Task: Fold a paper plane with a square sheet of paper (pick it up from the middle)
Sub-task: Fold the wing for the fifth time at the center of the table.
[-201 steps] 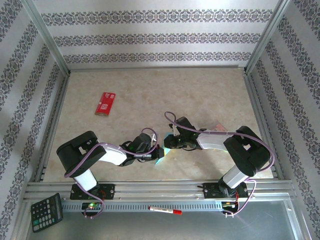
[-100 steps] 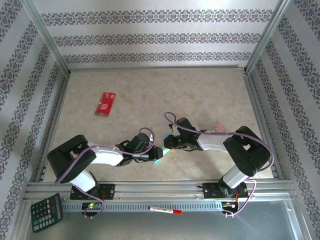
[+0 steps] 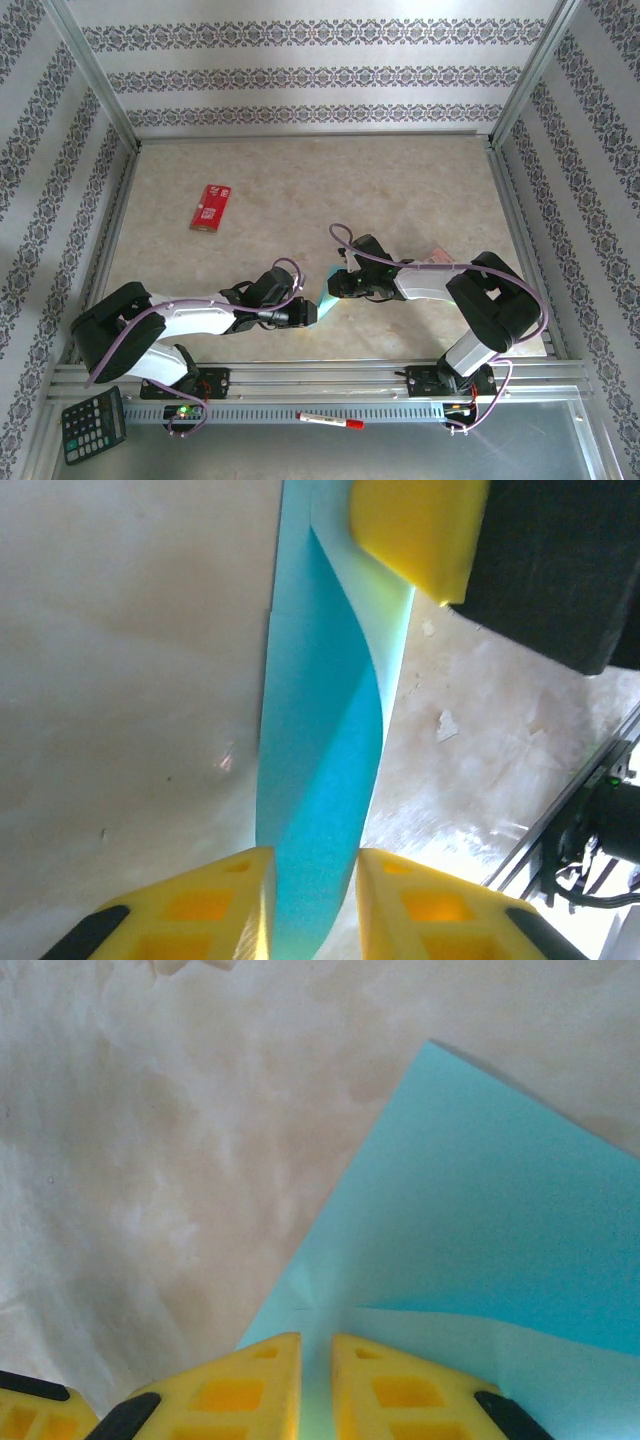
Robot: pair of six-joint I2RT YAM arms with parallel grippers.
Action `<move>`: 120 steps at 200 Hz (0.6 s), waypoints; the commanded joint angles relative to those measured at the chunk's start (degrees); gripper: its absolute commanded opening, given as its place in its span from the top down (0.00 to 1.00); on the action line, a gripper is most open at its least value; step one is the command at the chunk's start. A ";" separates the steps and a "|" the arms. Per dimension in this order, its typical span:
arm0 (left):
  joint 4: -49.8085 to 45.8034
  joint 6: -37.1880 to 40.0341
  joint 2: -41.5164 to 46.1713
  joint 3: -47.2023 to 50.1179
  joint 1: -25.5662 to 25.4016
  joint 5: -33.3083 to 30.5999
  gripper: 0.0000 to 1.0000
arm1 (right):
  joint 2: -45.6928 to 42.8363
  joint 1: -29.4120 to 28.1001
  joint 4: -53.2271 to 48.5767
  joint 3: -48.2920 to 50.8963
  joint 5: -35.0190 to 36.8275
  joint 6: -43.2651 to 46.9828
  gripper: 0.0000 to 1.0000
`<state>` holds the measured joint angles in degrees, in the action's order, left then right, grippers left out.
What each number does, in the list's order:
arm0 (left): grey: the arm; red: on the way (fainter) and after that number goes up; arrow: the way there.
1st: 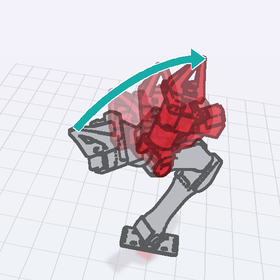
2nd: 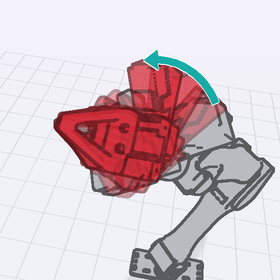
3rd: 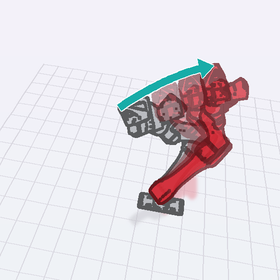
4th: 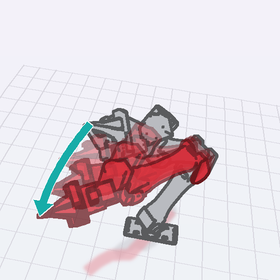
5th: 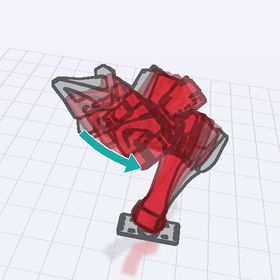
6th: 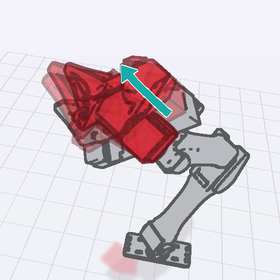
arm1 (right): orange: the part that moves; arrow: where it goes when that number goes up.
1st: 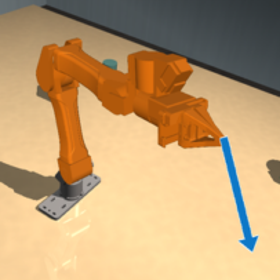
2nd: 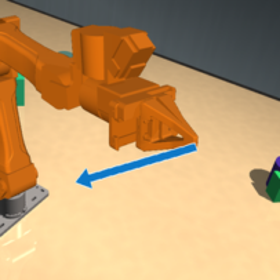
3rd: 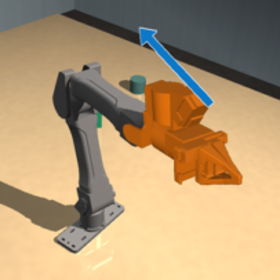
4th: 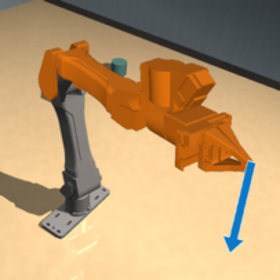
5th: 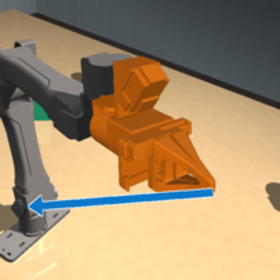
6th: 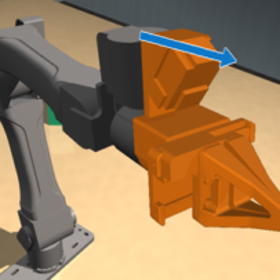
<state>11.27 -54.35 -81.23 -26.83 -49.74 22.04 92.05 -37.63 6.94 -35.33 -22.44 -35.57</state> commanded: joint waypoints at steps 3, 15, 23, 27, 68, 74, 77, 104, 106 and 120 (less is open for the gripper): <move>-3.84 3.11 0.24 -2.12 0.91 0.70 0.80 | 2.00 0.27 -3.07 1.34 1.08 0.96 0.82; -3.36 2.93 -0.01 -2.02 0.87 0.95 0.83 | 1.99 0.24 -3.08 1.41 1.08 0.94 0.82; -3.00 2.94 -0.08 -1.87 0.87 1.08 0.85 | 2.12 0.20 -3.07 1.41 1.12 0.94 0.83; -2.93 2.93 -0.09 -1.86 0.87 1.25 0.86 | 2.15 0.25 -3.07 1.41 1.10 0.90 0.82; -2.64 2.86 -1.06 -1.35 0.96 1.67 0.91 | 2.52 0.19 -3.09 1.16 1.19 0.92 0.83; -2.29 2.56 -1.14 -1.17 1.04 1.82 0.92 | 2.60 0.23 -3.07 1.14 1.16 0.92 0.83; -2.11 2.43 -1.20 -1.08 1.04 1.87 0.92 | 2.61 0.25 -3.07 1.14 1.17 0.94 0.83; 0.31 0.53 -1.99 0.33 1.35 3.24 0.95 | 3.00 0.26 -3.07 1.06 1.17 0.96 0.83; 0.50 0.42 -2.02 0.52 1.38 3.33 0.95 | 3.04 0.25 -3.03 1.05 1.17 1.01 0.83; 1.64 -0.43 -2.26 1.29 1.62 3.87 0.97 | 3.13 0.26 -2.99 0.97 1.08 0.97 0.83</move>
<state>10.96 -53.12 -82.67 -27.33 -49.08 24.12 92.42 -37.60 7.22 -35.35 -22.65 -35.57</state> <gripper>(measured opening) 0.052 0.172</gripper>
